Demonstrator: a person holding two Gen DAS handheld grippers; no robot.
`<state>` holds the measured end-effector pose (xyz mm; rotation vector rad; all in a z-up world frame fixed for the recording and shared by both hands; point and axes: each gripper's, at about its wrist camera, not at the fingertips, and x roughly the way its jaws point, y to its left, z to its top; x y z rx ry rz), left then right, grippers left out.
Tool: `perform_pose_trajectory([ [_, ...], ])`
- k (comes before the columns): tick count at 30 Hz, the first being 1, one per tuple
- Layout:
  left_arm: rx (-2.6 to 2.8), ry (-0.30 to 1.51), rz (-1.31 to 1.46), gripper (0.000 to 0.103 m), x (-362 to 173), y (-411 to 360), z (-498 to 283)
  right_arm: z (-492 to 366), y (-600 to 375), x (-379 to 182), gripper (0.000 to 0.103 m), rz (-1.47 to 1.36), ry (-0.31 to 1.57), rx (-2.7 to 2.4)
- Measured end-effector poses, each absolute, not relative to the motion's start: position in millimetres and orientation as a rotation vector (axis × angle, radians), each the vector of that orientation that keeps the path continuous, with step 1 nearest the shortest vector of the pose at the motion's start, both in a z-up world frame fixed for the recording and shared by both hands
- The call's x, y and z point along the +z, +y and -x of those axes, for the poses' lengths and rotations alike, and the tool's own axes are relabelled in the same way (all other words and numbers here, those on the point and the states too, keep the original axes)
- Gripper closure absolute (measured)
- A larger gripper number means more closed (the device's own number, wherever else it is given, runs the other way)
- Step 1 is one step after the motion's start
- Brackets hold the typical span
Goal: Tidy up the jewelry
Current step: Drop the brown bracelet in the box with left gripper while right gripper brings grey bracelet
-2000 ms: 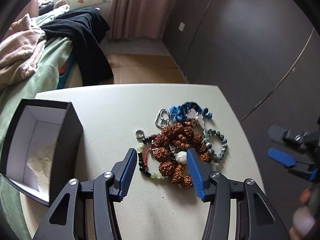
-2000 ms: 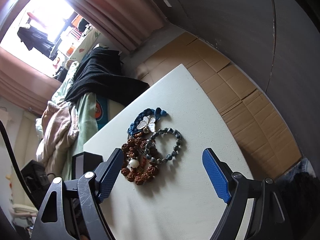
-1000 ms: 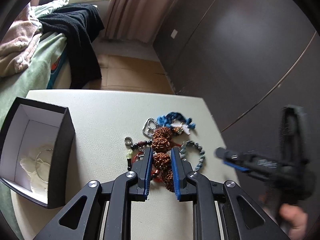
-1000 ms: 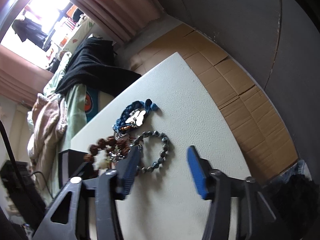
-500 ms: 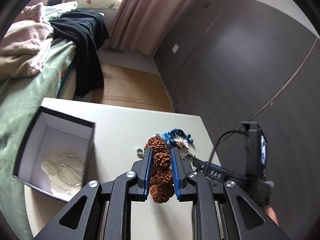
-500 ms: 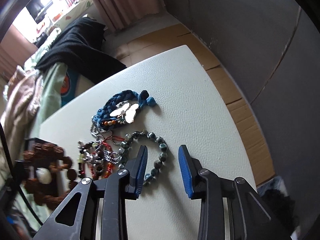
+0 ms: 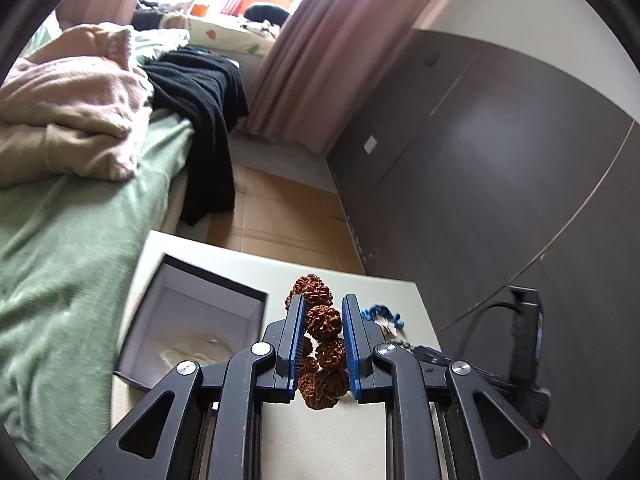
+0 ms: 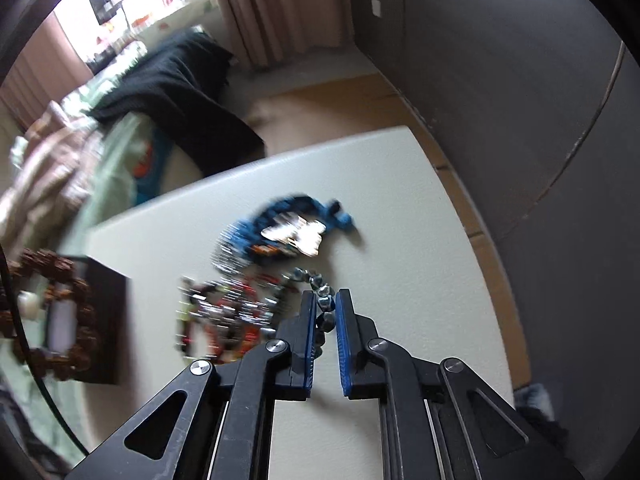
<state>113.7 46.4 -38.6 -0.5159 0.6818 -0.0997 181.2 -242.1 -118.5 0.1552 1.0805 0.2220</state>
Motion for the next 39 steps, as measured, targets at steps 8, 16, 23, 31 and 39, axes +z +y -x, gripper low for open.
perform_pose_trajectory([
  [8, -0.038, 0.664, 0.531, 0.084, -39.1, 69.7, -108.1, -161.8, -224.5, -89.8, 0.093, -0.234, 1.000, 0.356],
  [16, 0.046, 0.641, 0.580, 0.030, -39.6, 92.0, -102.3, -147.4, -197.9, -63.3, 0.093, -0.275, 0.909, 0.479],
  [23, 0.102, 0.623, 0.598, 0.029, -37.4, 111.9, -92.7, -142.2, -171.6, -56.7, 0.093, -0.323, 0.876, 0.596],
  [31, 0.141, 0.619, 0.620, 0.029, -37.4, 129.7, -84.0, -137.8, -124.1, -52.9, 0.093, -0.330, 0.853, 0.717],
  [39, 0.181, 0.619, 0.668, 0.016, -42.8, 146.2, -79.7, -142.6, -81.9, -55.9, 0.042, -0.317, 0.884, 0.791],
])
